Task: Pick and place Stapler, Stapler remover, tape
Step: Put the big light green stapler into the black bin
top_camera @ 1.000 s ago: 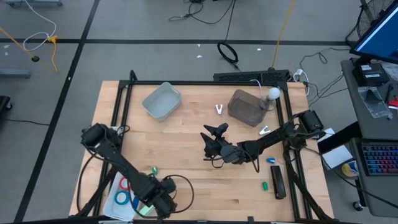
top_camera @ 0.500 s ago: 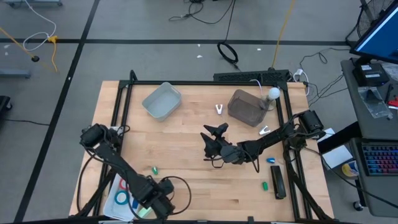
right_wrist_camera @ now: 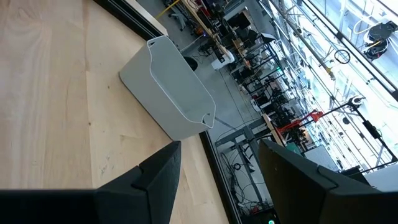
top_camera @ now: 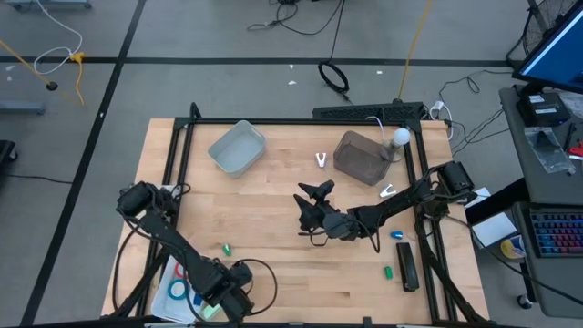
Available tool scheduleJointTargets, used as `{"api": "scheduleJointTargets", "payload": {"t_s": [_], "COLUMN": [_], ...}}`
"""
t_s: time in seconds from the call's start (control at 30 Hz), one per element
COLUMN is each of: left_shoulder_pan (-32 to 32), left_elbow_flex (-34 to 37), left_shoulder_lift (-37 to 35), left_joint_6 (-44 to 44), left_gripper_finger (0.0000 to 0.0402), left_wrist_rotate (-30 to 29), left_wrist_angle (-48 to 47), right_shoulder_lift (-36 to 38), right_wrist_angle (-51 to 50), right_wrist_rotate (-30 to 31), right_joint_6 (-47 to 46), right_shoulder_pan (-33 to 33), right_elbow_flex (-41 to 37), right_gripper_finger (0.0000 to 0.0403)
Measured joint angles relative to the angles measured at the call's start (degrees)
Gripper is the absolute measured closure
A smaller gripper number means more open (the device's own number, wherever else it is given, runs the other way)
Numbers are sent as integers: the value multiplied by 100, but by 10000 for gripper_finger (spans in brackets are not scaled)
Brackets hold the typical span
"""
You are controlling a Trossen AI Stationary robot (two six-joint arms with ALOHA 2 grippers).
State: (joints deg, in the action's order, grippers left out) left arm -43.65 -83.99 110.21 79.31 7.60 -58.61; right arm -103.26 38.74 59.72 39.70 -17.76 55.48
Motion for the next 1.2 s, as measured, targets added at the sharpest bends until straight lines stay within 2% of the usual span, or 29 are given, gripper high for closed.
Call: {"api": "scheduleJointTargets", "payload": {"t_s": [0.17,0.37,1.2], "left_shoulder_pan": [-1,2,-16], "left_elbow_flex": [48,605,675], "left_shoulder_lift": [0,7,7], "left_joint_6": [32,77,-244], "left_gripper_finger": [78,78,78], "left_wrist_rotate": [-11,164,145], "left_wrist_angle": [49,854,901], "right_shoulder_lift": [0,0,0], "right_wrist_angle": [0,1,0], "right_wrist_rotate": [0,0,0], "right_joint_6": [0,1,0], "right_shoulder_pan": [0,0,0], "right_elbow_flex": [0,0,0], "right_gripper_finger": [195,195,195]}}
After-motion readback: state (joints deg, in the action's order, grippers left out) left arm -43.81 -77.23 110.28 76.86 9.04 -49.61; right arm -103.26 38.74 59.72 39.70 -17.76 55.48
